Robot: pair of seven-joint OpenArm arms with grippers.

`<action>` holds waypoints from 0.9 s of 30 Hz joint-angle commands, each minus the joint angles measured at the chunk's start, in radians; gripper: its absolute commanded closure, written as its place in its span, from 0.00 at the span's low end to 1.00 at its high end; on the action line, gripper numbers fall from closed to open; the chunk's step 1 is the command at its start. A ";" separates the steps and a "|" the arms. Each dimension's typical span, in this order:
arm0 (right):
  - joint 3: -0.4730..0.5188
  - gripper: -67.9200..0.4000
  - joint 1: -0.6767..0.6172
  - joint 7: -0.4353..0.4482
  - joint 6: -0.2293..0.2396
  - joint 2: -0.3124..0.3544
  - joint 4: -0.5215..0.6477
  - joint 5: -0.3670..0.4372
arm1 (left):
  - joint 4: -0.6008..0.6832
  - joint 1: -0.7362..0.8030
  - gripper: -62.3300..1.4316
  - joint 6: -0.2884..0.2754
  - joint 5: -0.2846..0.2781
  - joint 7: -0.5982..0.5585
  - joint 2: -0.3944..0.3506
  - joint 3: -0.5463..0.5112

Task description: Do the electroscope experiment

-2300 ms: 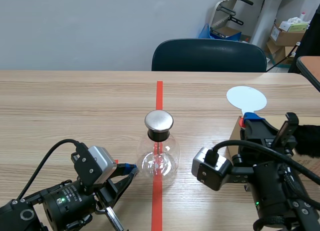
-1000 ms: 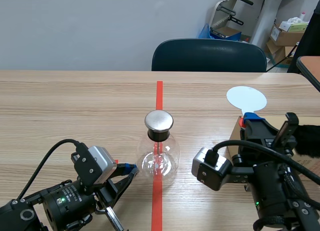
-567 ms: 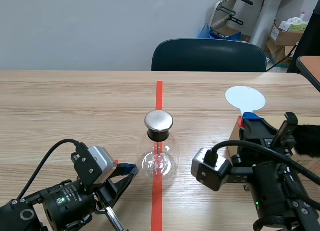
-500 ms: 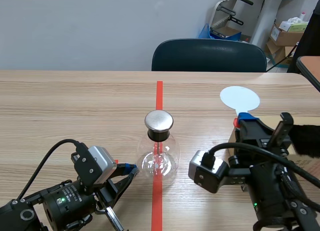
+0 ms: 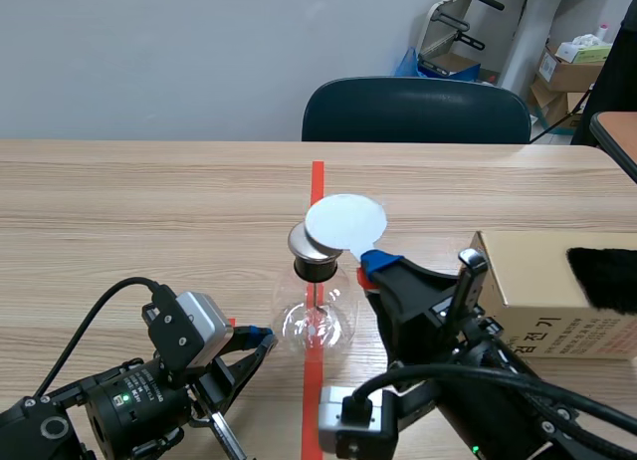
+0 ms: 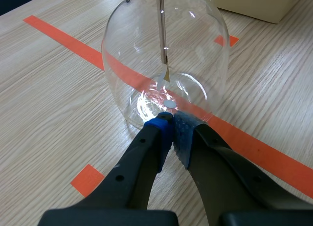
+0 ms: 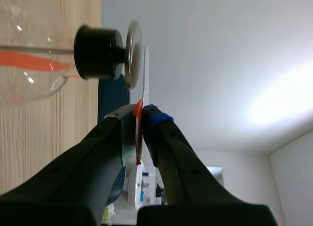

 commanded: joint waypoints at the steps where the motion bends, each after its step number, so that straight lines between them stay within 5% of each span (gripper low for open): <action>1: 0.004 0.98 -0.004 0.023 -0.014 0.005 0.027 -0.001 | 0.016 -0.003 0.94 -0.003 -0.006 -0.015 0.005 -0.003; 8: 0.004 0.98 -0.004 0.089 -0.014 0.005 0.027 -0.001 | 0.016 -0.003 0.94 -0.003 -0.006 -0.016 0.006 -0.003; 27: 0.004 0.98 -0.004 0.089 -0.014 0.005 0.027 -0.001 | 0.016 -0.003 0.94 -0.002 -0.006 -0.014 0.010 -0.003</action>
